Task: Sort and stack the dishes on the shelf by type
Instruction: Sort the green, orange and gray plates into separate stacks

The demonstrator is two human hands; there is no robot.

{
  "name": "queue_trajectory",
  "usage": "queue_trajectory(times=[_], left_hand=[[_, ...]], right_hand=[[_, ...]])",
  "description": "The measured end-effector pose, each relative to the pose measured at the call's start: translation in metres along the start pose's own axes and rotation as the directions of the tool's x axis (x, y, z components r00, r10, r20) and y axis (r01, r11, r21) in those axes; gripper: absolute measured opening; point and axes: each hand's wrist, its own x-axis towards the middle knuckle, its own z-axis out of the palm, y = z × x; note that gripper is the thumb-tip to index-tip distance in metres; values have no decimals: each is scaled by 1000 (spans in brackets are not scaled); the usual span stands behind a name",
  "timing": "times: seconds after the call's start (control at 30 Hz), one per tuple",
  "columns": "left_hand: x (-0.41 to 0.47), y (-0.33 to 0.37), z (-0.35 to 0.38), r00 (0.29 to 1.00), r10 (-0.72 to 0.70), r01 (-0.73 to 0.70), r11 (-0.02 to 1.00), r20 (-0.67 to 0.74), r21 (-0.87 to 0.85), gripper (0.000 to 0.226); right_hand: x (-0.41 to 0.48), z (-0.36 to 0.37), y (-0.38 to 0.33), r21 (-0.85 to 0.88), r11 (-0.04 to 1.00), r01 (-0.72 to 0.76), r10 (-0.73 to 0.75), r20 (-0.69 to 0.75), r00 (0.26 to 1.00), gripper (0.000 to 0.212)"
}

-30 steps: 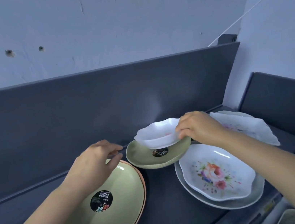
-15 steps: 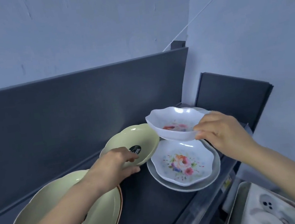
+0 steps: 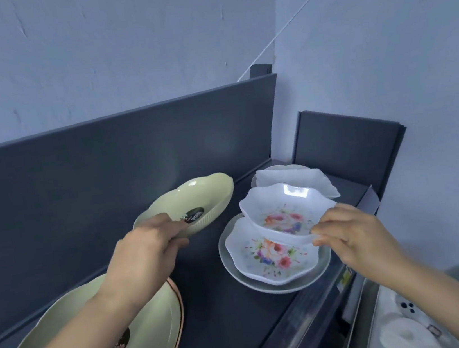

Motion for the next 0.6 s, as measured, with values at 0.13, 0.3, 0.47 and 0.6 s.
queue_trajectory(times=[0.13,0.3,0.47,0.6], left_hand=[[-5,0,-11,986,110,-110,994,-125,5,11],[-4,1,-13,960,176,-183,983,-217,-11,14],[0,6,-12,959,157,-164,986,-236,-11,15],[4,8,-10,960,170,-180,983,-223,-22,15]], right_hand=[[-2,14,-16,-37,997,61,-60,30,998,58],[-11,27,-22,-44,995,93,-86,132,988,25],[-17,25,-16,-49,994,96,-81,245,966,20],[-17,13,-15,57,996,-64,36,395,918,42]])
